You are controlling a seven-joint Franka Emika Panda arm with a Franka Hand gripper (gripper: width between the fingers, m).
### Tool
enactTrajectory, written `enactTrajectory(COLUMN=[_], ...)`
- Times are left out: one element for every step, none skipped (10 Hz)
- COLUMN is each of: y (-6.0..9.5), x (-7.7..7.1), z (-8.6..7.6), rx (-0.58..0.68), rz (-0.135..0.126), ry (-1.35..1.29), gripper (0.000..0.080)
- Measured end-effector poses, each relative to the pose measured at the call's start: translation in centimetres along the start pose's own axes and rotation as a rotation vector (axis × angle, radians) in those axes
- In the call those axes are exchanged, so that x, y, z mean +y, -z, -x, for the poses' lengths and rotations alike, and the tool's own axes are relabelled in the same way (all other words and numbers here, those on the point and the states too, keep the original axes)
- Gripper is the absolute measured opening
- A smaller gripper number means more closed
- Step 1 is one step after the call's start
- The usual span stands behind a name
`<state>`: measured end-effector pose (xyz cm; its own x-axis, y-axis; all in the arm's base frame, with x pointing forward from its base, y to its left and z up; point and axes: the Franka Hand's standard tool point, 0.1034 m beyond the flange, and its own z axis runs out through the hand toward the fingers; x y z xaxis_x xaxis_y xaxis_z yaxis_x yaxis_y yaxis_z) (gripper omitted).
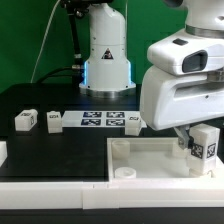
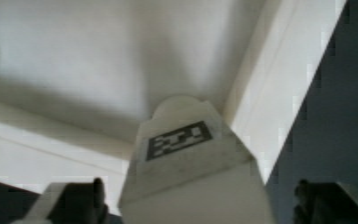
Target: Assemble one leg
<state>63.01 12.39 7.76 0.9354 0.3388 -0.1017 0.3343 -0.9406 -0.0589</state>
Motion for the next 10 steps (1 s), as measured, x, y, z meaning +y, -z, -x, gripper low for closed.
enactTrajectory(y=[-0.01, -0.02, -0.03, -0.06, -0.08, -0.05, -0.08, -0.10, -0.14, -0.15], x=[0.01, 0.11, 0.15, 0.19, 0.27, 0.44, 0.60, 0.54, 0.52, 0.52], z=[0.01, 0.03, 0.04, 0.05, 0.07, 0.03, -0.07, -0.10, -0.10, -0.12], rx=[0.000, -0.001, -0.001, -0.001, -0.001, 0.002, 0.010, 0.010, 0.003, 0.002], rz=[0.000, 0.001, 0.000, -0.001, -0.004, -0.012, -0.013, -0.019, -0.038, -0.039], ry=[0.000, -0.004, -0.133, -0.264, -0.402, -0.551, -0.672, -0.823, -0.958, -1.030], gripper=[0.0388, 0.0292, 0.0292, 0.0292, 0.0292, 0.0292, 0.0292, 0.0292, 0.0294, 0.0294])
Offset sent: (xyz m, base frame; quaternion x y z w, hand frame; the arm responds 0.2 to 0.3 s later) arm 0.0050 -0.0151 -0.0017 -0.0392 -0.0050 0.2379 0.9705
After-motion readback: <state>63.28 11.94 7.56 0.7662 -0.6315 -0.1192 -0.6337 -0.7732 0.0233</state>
